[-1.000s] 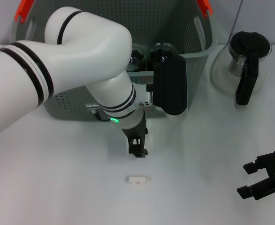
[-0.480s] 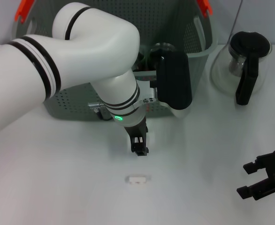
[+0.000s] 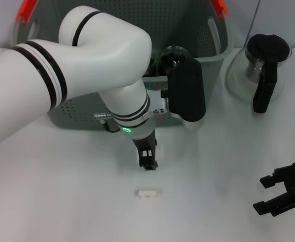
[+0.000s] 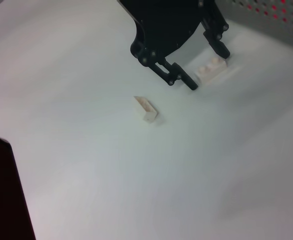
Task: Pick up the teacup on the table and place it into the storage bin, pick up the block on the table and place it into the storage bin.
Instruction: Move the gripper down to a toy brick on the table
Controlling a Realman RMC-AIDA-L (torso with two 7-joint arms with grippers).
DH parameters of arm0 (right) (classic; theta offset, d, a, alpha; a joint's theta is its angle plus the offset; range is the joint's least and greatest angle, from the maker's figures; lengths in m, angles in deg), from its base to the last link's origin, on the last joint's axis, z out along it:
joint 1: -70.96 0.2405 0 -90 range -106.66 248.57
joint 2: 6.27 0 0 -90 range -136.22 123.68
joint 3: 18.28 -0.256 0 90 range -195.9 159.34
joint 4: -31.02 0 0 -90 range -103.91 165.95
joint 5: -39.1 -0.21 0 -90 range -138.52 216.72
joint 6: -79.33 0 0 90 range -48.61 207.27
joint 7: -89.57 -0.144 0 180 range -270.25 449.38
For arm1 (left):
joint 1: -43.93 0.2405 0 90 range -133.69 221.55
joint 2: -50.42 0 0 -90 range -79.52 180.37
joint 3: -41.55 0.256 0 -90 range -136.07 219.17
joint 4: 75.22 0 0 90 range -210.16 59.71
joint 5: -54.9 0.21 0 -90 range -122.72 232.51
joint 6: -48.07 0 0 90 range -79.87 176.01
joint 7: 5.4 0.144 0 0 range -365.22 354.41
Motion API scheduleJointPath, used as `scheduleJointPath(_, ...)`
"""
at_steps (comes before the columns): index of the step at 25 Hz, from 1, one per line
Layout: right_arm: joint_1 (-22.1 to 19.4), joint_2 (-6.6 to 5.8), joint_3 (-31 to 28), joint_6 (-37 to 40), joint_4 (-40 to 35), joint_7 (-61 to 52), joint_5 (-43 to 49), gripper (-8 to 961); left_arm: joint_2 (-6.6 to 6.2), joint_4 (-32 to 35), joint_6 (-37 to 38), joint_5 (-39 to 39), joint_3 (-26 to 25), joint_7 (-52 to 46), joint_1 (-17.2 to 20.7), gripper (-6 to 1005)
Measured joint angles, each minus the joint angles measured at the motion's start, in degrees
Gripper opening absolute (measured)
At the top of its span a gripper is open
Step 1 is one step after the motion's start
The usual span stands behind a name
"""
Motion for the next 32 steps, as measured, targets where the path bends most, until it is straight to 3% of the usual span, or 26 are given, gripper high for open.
scheduleJointPath(32, -0.12, -0.09, 0.00, -0.51, 0.16, 0.13, 0.09, 945, 0.00, 0.95, 3.54, -1.86, 1.40, 0.92, -0.46, 531)
